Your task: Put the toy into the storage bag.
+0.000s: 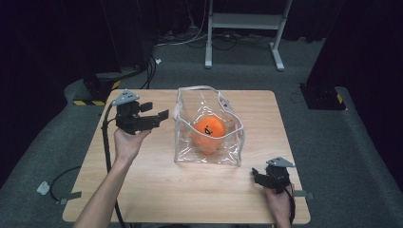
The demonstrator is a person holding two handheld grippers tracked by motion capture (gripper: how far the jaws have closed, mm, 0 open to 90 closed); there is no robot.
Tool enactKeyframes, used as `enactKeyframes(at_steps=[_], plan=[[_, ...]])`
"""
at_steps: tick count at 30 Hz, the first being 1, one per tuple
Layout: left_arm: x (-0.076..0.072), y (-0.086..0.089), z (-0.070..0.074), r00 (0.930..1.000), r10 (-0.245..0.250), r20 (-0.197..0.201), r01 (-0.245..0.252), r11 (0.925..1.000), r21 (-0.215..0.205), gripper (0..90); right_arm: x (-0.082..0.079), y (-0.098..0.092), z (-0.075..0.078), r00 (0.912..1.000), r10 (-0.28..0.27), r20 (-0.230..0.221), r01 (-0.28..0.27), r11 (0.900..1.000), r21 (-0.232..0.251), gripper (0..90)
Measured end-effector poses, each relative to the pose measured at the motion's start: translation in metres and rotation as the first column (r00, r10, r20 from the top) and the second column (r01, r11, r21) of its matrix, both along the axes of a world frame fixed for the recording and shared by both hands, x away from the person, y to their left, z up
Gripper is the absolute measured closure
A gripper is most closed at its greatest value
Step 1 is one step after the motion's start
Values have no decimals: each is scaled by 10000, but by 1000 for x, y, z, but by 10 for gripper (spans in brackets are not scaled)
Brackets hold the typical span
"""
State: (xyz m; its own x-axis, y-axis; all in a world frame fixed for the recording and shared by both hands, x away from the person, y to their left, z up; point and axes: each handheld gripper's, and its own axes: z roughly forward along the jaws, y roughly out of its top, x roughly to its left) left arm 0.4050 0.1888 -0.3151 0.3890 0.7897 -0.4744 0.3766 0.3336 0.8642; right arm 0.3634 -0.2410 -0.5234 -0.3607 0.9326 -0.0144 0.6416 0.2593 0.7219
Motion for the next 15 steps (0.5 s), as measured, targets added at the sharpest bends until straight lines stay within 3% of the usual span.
enactKeyframes(at_steps=[15], plan=[[-6,14,-4,9997,223,-64,-222,9997,48,230,0,0,0,10000,-6,-8,6,10000,8,260]])
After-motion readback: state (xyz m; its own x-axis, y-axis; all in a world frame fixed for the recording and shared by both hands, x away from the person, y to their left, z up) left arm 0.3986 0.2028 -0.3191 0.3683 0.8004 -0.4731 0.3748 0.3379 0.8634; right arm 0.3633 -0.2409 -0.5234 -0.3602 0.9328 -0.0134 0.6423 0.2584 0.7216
